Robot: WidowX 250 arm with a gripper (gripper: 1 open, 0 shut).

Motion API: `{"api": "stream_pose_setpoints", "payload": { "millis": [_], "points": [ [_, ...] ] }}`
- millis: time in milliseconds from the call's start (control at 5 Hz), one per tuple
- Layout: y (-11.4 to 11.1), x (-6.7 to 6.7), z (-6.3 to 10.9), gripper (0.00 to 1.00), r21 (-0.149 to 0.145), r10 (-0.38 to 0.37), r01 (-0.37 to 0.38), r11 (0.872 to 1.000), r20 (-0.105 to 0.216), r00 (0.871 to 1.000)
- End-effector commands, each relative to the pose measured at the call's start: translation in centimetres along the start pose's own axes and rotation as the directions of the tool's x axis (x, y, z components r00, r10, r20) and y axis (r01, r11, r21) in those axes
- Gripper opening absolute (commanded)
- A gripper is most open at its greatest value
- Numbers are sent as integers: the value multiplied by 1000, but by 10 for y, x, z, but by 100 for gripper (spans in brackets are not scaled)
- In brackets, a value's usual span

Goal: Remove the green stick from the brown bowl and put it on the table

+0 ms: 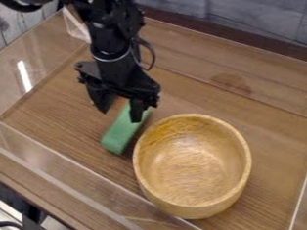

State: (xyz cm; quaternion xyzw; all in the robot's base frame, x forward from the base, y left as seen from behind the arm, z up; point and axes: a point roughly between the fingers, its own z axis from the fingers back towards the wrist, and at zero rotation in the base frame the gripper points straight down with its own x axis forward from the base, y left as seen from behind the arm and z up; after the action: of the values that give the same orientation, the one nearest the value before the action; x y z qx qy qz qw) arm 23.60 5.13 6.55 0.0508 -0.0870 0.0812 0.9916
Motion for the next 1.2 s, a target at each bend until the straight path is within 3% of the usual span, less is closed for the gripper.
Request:
{"api": "stream_pose_setpoints", "payload": {
  "millis": [0, 200, 400, 600, 1000],
  "points": [
    [-10, 18, 17, 0, -14, -63, 64, 998, 57, 996],
    [-20, 20, 24, 100, -35, -128, 130, 991, 62, 990],
    [-19, 29, 26, 0, -34, -87, 89, 995, 56, 995],
    [-18, 38, 26, 0, -31, -53, 54, 998, 54, 997],
    [-29, 42, -2, 0, -44, -109, 112, 993, 63, 992]
  ]
}}
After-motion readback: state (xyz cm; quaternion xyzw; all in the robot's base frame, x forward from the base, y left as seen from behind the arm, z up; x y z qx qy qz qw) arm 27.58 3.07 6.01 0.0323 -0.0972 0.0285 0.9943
